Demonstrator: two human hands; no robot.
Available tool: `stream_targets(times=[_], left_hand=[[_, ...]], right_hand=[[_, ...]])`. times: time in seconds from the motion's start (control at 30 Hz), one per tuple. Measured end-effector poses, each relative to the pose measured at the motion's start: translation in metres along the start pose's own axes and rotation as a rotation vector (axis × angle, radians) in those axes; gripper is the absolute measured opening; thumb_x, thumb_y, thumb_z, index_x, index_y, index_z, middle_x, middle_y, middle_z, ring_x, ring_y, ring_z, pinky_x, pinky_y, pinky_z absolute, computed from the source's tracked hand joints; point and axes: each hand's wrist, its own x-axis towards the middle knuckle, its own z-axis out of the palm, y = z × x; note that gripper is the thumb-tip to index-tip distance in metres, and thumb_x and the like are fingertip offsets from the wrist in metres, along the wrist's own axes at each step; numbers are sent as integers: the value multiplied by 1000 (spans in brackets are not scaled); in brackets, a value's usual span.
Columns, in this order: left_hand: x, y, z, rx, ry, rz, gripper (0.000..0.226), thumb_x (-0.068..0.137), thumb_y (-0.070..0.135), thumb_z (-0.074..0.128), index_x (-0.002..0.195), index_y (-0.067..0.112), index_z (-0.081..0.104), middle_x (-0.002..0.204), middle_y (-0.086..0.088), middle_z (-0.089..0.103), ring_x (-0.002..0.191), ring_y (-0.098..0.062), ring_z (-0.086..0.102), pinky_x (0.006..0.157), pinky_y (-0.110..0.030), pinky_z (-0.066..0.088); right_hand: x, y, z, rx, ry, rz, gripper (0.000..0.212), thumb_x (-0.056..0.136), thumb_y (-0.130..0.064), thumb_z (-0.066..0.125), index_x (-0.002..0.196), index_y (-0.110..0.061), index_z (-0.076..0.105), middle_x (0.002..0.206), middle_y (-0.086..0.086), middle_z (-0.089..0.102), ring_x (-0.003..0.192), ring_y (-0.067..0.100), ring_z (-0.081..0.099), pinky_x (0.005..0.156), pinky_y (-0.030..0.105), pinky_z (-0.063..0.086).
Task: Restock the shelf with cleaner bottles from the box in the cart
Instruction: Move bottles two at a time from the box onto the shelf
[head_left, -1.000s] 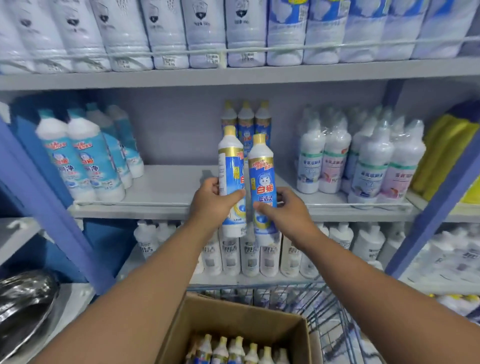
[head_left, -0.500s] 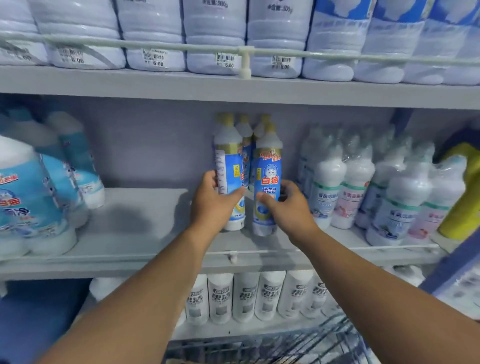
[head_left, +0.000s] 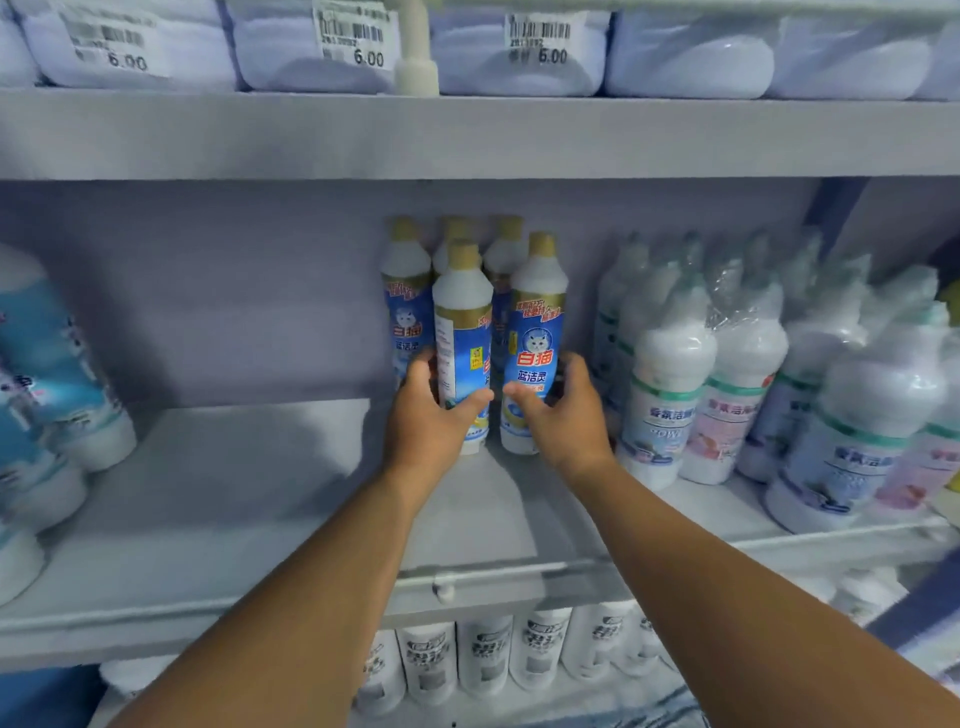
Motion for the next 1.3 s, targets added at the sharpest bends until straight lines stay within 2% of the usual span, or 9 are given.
stream_targets(times=[0.07,0.2,0.33,0.43,0.53,0.6,0.7,1.0,1.3], left_hand=[[10,-9,3,-61,-20,14,54,82,21,83,128,27,56,114,14,71,92,3,68,74,-9,54],[20,-30,12,-113,-16,27,47,83,23,81,124,25,59,118,12,72,105,-6,70,94,-42,58],[15,-36,17,39,119,59,57,72,44,86,120,25,62,115,8,60,102,-9,66,90,-34,57],[18,-40,17,112,81,55,72,57,60,90,115,28,62,113,7,59,99,-10,65,80,-25,59],[20,-41,17,62,72,8,62,62,41,95,108,22,58,100,15,68,86,2,68,63,-6,51],[20,-45,19,-1,99,-18,53,68,26,93,100,21,53,96,10,71,81,3,69,62,-8,52],[20,-54,21,-84,74,-16,41,77,15,87,99,22,52,106,-2,73,87,0,72,68,-14,55],[18,-57,22,-8,81,25,48,72,29,91,110,16,64,105,5,68,82,-2,68,60,-7,49],[15,-57,23,-103,23,-11,32,87,12,77,113,17,60,100,14,68,85,14,66,66,-6,50]], right_hand=[[7,5,3,-20,-4,-25,47,83,-23,80,121,-22,50,104,-18,66,89,-14,62,72,7,51],[17,9,9,-6,-26,-94,46,83,-17,79,115,-34,50,104,-24,65,93,-11,63,78,8,49],[21,24,16,-24,-64,-133,49,85,-21,77,124,-35,52,117,-14,65,108,1,62,91,22,52],[22,43,18,-156,-75,-54,52,83,-34,79,129,-34,55,122,-3,59,103,-1,59,85,13,49],[26,51,19,-162,-83,-23,54,78,-37,84,125,-29,58,122,-2,60,101,0,62,86,17,54],[26,53,20,-187,-68,-37,55,75,-37,86,123,-29,59,119,-4,61,101,2,63,91,28,56],[24,52,21,-183,-51,-44,53,76,-30,86,121,-26,59,117,-4,61,101,2,62,92,30,55],[23,49,21,-177,-76,-16,53,81,-36,82,126,-26,56,120,-7,62,104,4,63,91,27,55],[21,44,20,-167,-48,31,48,81,-31,82,119,-23,54,118,-4,60,102,7,62,84,21,51]])
